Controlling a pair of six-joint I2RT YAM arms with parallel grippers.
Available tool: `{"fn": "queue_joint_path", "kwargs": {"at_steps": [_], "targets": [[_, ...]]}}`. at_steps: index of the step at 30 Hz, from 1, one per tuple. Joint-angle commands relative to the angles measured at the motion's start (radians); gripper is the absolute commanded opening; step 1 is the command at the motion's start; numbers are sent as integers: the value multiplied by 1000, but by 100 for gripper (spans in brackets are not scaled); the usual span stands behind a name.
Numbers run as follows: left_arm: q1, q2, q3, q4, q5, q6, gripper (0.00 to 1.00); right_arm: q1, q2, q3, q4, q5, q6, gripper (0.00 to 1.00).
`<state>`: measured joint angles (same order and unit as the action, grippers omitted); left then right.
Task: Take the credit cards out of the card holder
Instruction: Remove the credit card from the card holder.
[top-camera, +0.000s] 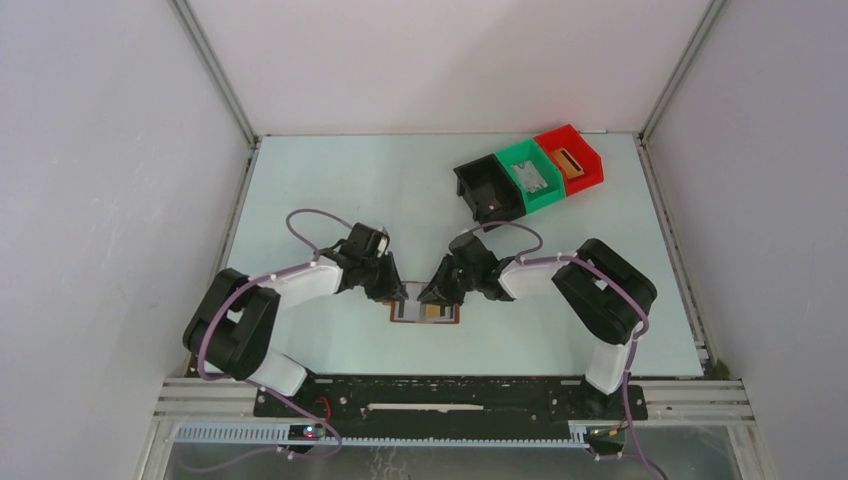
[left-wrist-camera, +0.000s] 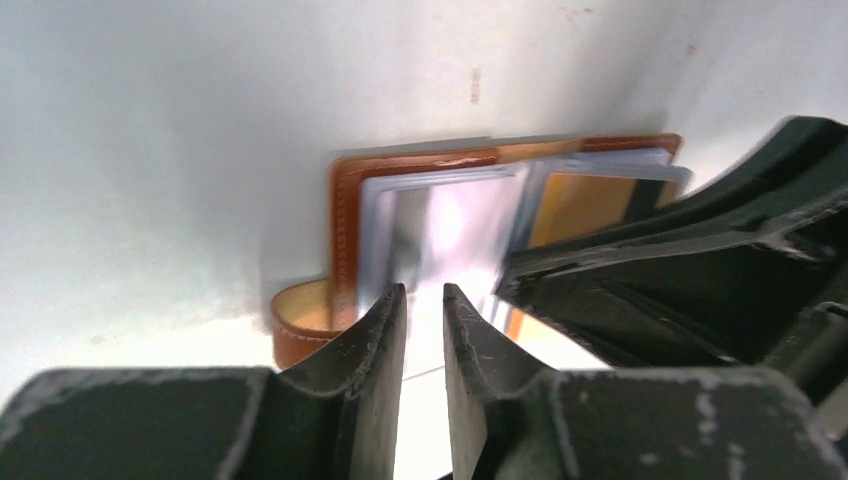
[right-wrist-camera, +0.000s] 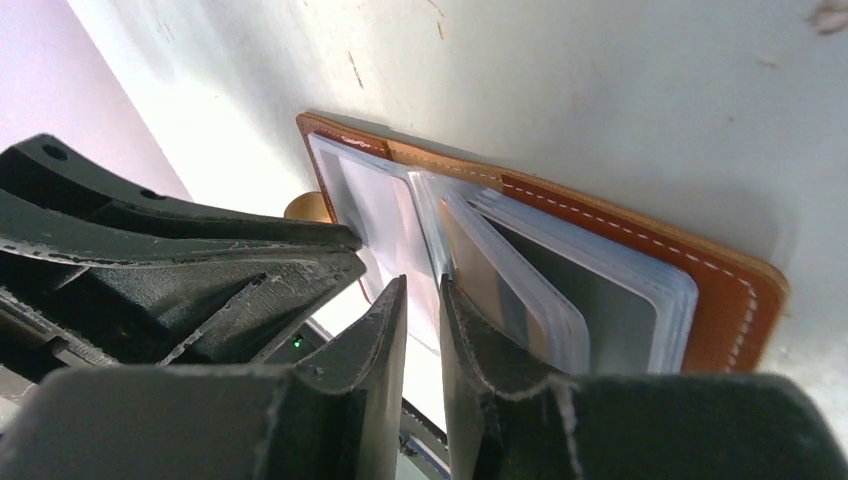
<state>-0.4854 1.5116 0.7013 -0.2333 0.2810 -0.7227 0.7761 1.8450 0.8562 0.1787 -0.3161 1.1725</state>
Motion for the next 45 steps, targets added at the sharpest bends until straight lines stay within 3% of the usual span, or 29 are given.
{"fn": "queue_joint_path", "kwargs": {"at_steps": [1,7,12,33,38,45], "targets": [[-2,-35,7,-210,-228,64,27,-3,-44,-17,-135,146,-53,27],[-7,-30,-1,-205,-233,65,26,0,-48,-14,-137,149,-53,27],[-12,-20,-22,-143,-156,54,25,3,-41,12,-154,150,-69,27],[-85,-49,25,-122,-159,51,21,-1,-26,14,-170,144,-60,27],[-107,-143,34,-145,-242,37,34,1,-24,15,-170,143,-62,27],[-117,-198,36,-111,-220,38,36,-3,-21,15,-165,143,-60,27]]}}
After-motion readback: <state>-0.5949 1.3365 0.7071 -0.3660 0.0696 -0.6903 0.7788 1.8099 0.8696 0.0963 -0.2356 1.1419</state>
